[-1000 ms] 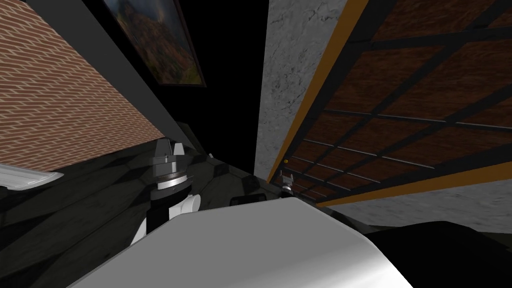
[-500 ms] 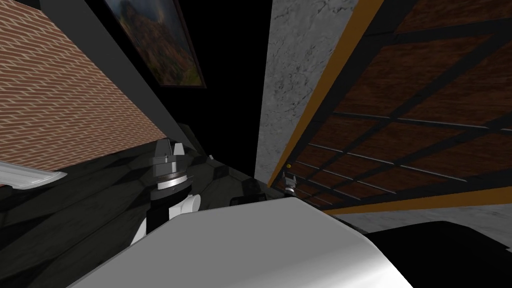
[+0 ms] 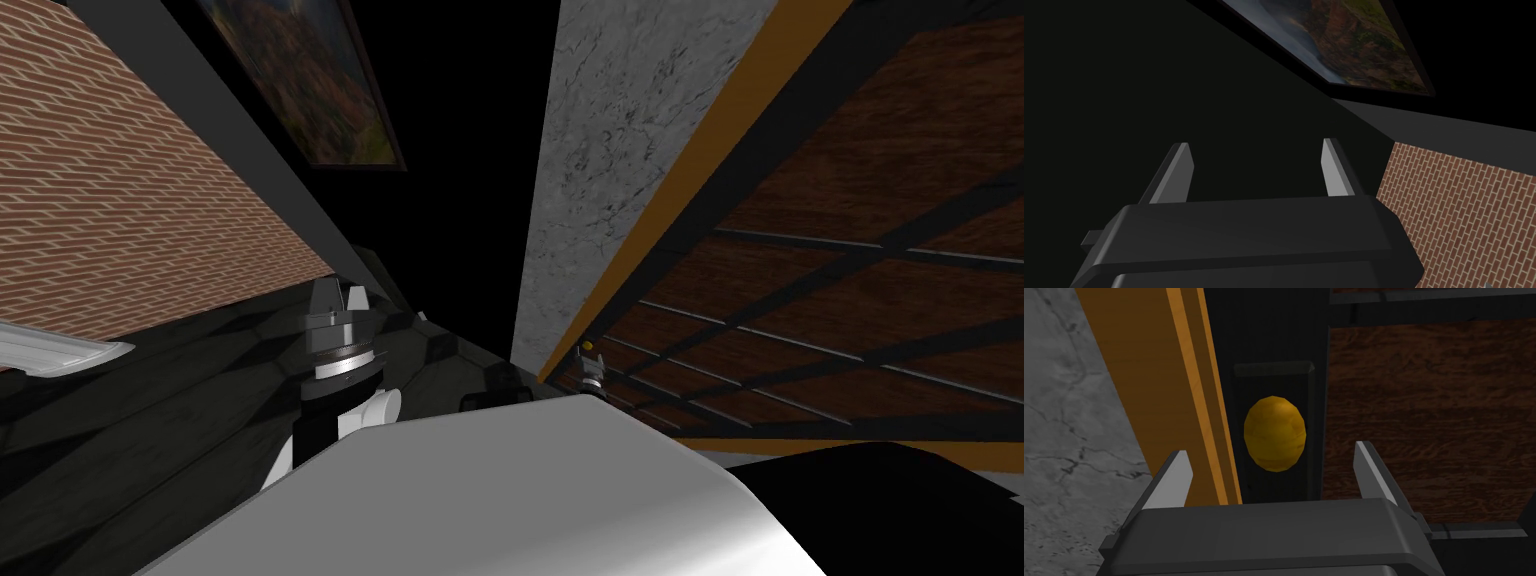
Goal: Pull the door open
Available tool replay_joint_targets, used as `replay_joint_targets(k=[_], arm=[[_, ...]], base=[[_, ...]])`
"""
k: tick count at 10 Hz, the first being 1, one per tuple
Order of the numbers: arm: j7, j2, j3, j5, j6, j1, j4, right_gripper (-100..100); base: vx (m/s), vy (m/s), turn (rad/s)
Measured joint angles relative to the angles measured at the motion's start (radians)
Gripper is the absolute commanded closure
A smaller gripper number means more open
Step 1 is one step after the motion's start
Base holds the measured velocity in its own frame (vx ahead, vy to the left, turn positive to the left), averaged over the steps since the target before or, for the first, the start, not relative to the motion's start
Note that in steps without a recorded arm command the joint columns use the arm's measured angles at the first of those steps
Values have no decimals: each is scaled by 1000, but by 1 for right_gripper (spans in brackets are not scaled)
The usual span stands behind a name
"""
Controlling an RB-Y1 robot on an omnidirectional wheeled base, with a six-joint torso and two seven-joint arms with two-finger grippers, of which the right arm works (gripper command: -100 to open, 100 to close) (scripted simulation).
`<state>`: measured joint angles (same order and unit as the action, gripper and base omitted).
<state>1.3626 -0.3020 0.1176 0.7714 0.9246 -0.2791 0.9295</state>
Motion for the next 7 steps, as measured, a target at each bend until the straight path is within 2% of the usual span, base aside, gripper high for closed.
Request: replay_joint_targets(k=[2,4,5,7], arm=[[27,-25,-5,4,-1,-11,-2,-100],[54,-35,0,2,16,-10,-36,-100],[58,-36,0,2,17,-13,-39,100],[54,-36,-1,2,17,-11,-37,100]], base=[[82,-2,4],[70,27,-3],[-20,2,13],[-15,-9,3]])
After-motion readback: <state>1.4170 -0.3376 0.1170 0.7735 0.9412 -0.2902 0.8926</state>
